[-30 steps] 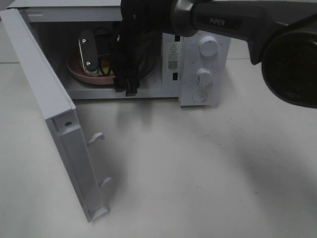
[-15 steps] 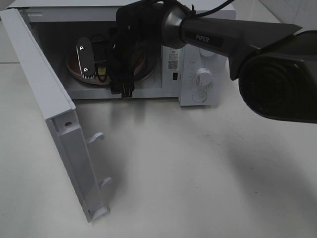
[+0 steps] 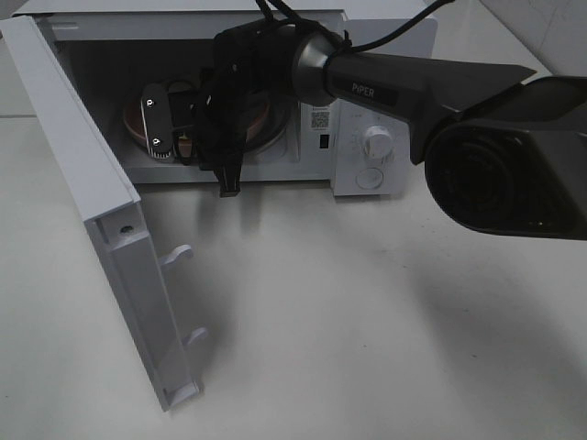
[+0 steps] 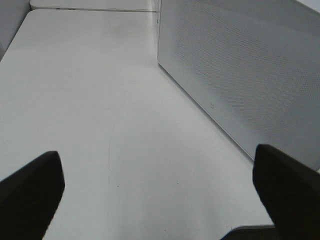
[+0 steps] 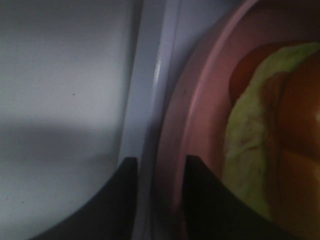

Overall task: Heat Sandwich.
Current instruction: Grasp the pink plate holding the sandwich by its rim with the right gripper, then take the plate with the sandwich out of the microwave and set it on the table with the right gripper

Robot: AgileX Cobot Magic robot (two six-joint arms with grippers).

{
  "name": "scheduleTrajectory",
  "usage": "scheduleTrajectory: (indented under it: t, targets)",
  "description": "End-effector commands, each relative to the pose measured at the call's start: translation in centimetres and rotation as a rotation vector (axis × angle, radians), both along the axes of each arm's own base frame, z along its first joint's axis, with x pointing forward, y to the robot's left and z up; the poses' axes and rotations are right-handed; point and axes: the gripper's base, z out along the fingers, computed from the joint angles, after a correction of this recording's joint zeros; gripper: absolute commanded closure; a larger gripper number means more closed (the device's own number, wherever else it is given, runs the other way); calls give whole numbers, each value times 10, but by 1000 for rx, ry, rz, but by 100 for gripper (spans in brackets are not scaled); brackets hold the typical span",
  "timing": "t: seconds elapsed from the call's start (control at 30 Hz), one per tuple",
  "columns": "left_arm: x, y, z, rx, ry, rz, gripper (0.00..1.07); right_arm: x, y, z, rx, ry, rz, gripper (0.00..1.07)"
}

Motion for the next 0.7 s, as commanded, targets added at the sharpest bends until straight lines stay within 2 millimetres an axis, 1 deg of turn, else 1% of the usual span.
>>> scheduleTrajectory:
  t: [0.03, 0.2, 0.43, 0.7]
  targets:
    - [0, 0, 0, -6, -7, 8, 10, 0, -3, 4, -14, 14, -3, 107]
    - [0, 0, 0, -6, -7, 8, 10, -1, -5, 11, -20, 9, 3, 107]
    - [0, 0, 0, -6, -7, 8, 10, -3, -3, 14, -23, 13, 8, 107]
    - [0, 0, 0, -6, -7, 8, 10, -16, -12, 15, -95, -3, 117, 107]
